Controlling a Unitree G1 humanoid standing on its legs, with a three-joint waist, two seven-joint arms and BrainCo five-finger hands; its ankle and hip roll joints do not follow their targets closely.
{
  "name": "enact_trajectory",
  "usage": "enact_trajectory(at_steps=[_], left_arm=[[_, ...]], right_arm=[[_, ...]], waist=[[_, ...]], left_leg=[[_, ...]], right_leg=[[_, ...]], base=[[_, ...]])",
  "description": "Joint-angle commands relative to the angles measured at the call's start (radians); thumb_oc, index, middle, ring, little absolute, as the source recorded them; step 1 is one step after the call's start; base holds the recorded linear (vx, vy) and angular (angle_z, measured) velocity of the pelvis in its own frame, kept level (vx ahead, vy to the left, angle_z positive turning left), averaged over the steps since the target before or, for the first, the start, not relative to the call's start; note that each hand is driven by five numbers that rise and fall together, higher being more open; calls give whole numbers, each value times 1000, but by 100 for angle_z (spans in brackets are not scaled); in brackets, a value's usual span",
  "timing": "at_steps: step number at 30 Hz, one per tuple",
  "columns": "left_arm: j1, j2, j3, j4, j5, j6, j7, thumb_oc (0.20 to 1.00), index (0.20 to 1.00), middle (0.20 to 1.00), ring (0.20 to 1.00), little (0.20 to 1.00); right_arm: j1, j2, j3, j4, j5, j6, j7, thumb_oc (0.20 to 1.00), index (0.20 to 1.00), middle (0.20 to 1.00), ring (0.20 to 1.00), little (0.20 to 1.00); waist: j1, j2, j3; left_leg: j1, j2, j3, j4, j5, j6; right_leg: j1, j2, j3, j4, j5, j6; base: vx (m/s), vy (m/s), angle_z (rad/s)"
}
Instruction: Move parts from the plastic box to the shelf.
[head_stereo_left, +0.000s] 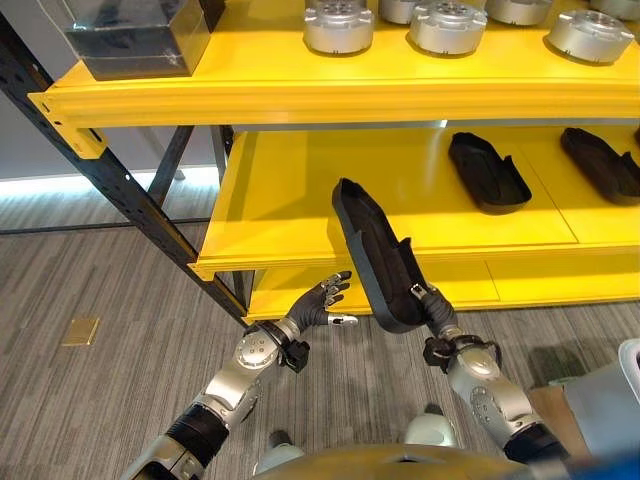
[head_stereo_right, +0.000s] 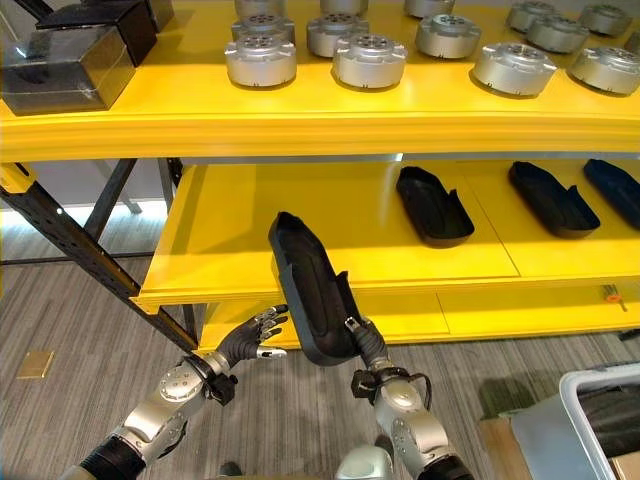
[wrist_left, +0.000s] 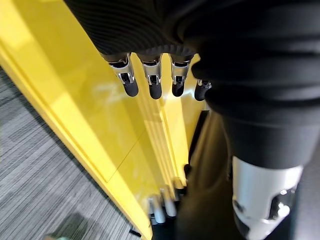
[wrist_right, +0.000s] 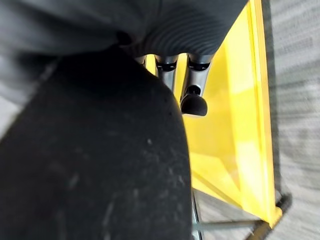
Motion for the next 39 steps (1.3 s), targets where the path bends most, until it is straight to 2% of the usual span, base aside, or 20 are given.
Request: enact_trajectory(at_steps=[1,3,4,6,9,12,16,21,26,30,33,34,35,36,37,38,39], left_arm=[[8,-29,44,-64,36,-38,-4,1000,1000,1000,1000,1000],[6,-12,50,-68,40,-38,3,1000,1000,1000,1000,1000],[10,-4,50,-64,42,-46,11,1000,1000,1000,1000,1000],[29,3,60,-66,33,-50,13,1000,1000,1000,1000,1000],[71,-7,83,-98,2,-50,10,1000,1000,1000,1000,1000],[92,-24,84,-101,10,-60,40,1000,1000,1000,1000,1000],[99,-41,75,-101,-11,-68,42,1000,1000,1000,1000,1000],[85,-44,65,-75,-8,-62,44,1000,1000,1000,1000,1000],[82,-48,60,-58,3,-62,59,1000,1000,1000,1000,1000],[87,-43,67,-49,13,-63,69,1000,1000,1000,1000,1000],[89,-30,80,-38,34,-48,62,1000,1000,1000,1000,1000],[90,-23,91,-10,39,-34,63,1000,1000,1000,1000,1000],[115,-20,127,5,41,-45,54,1000,1000,1000,1000,1000],[119,-9,127,-8,43,-40,52,1000,1000,1000,1000,1000],[119,0,129,-13,46,-36,44,1000,1000,1000,1000,1000],[107,14,115,-6,62,-45,32,1000,1000,1000,1000,1000],[100,20,109,-2,53,-44,29,1000,1000,1000,1000,1000]], right_arm=[[-76,3,-23,-92,5,-60,34,200,200,200,200,200],[-87,12,-26,-76,-2,-64,44,200,200,200,200,200],[-92,15,-27,-66,2,-63,48,200,200,200,200,200],[-93,12,-33,-60,9,-56,58,200,200,200,200,200],[-102,-1,-40,-64,-4,-30,83,200,200,200,200,200],[-119,-24,-15,-81,-15,-1,81,200,200,200,200,200],[-164,-66,-14,-74,-10,10,86,200,200,200,200,200],[-199,-74,-22,-59,7,8,88,200,200,200,200,200],[-190,-59,-19,-54,4,10,88,200,200,200,200,200],[-170,-45,-21,-59,-30,-1,79,200,200,200,200,200],[-152,-47,-47,-76,-35,-17,45,200,200,200,200,200],[-142,-47,-69,-88,-33,-23,30,200,200,200,200,200],[-145,-35,-72,-91,-32,-28,44,200,200,200,200,200],[-154,-30,-72,-72,-34,-28,49,200,200,200,200,200],[-160,-28,-77,-56,-34,-32,52,200,200,200,200,200],[-154,-26,-93,-50,-33,-36,46,200,200,200,200,200],[-139,-33,-114,-51,-25,-30,56,200,200,200,200,200]], waist=[[12,37,24],[17,24,30],[20,18,32],[24,17,31],[51,15,23],[64,13,18],[63,14,6],[60,18,1],[54,26,-4],[52,30,-4],[53,28,-1],[58,25,4],[80,19,25],[77,14,36],[76,11,40],[56,7,42],[39,6,37]], left_leg=[[28,-47,-34,12,-47,103],[25,-34,-34,27,-59,90],[28,-24,-32,32,-66,84],[29,6,-33,45,-65,65],[17,38,-20,68,-47,36],[13,72,-36,74,-26,11],[17,110,-65,69,-2,-9],[17,122,-71,76,6,-16],[23,95,-62,85,-13,-4],[25,66,-56,100,-40,13],[19,32,-61,107,-63,45],[17,10,-55,105,-67,64],[42,-9,-11,78,-72,75],[55,-21,-15,61,-78,74],[57,-23,-22,54,-82,71],[54,-31,-68,39,-96,74],[37,-27,-89,33,-76,76]], right_leg=[[39,39,-50,100,-202,44],[32,1,-38,2,-106,74],[26,-10,-26,-21,-82,88],[39,11,-22,-49,-126,88],[78,29,-79,-63,-170,75],[108,64,-102,-66,-221,51],[134,92,-100,-61,-257,15],[147,98,-102,-50,-271,0],[156,93,-98,-63,-262,5],[157,80,-91,-78,-244,21],[146,62,-81,-48,-247,38],[133,55,-99,-7,-245,35],[68,35,-174,78,-193,49],[32,21,-156,50,-125,70],[23,20,-141,-8,-96,81],[-20,16,-43,-83,-31,106],[-29,35,18,-110,-48,96]], base=[[11,-197,-48],[32,-285,-13],[49,-336,5],[71,-350,7],[55,-224,24],[59,-191,-34],[85,-91,-14],[54,5,1],[42,101,7],[23,217,10],[20,334,3],[22,465,-7],[68,356,-24],[86,96,-125],[196,-261,-110],[188,-431,-79],[227,-488,63]])
